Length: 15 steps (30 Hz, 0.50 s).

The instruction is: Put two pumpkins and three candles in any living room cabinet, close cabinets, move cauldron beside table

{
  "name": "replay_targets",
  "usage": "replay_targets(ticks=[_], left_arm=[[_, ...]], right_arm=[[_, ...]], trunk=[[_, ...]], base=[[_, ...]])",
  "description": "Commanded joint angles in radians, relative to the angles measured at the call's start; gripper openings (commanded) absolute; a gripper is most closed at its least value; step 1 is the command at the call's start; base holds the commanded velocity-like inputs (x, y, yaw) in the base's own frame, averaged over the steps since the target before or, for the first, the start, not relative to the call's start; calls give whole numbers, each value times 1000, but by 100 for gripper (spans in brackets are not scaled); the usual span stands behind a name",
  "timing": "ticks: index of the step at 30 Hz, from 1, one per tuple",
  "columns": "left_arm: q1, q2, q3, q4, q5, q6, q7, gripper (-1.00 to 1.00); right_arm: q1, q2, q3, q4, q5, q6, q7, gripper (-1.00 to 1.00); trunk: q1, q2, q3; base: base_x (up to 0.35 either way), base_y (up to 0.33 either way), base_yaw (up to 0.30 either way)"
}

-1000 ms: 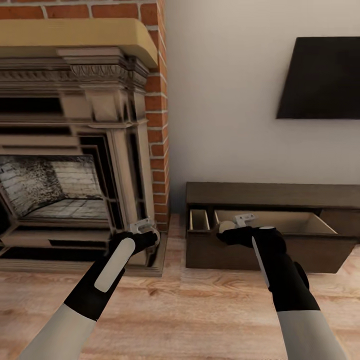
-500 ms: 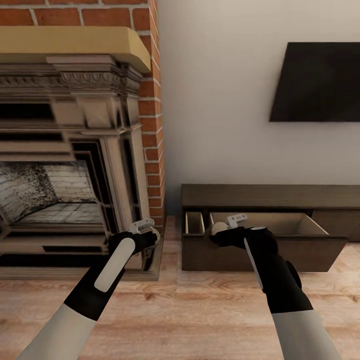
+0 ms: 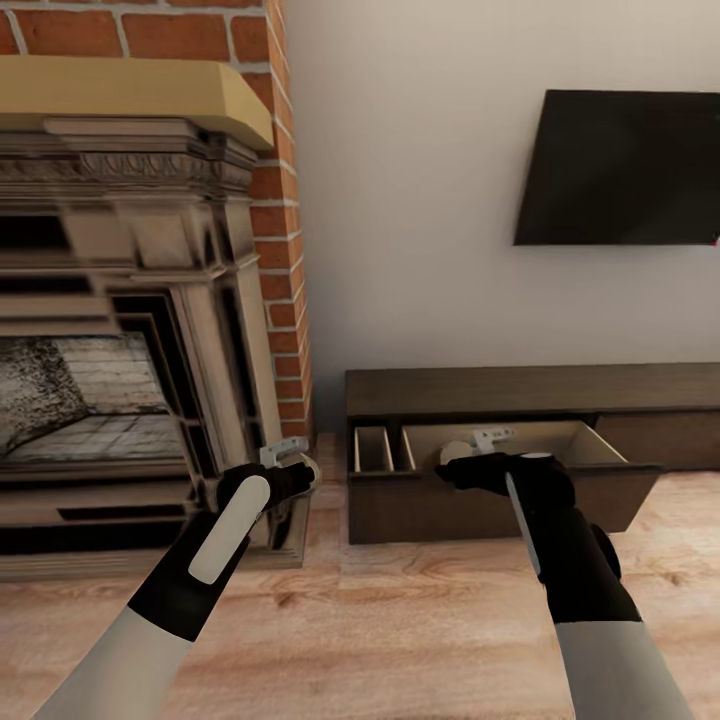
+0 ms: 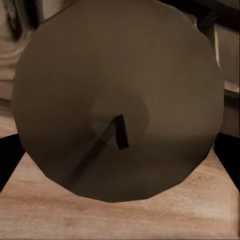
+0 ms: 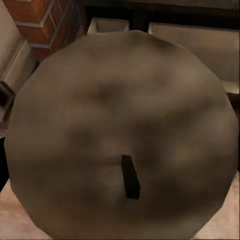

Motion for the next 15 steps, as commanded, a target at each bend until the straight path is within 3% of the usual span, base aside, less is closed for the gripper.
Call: replay_targets(ticks=[1, 15], left_arm=[[0, 0, 0, 0, 0, 0, 0, -100], [0, 0, 0, 0, 0, 0, 0, -100]], right_arm=[[0, -1, -2, 0, 0, 0, -2, -100], [0, 0, -4, 0, 2, -2, -2, -100]], trunk=[[-4, 7, 3], [-58, 105, 47]], base=[[0, 0, -280], [0, 0, -282]])
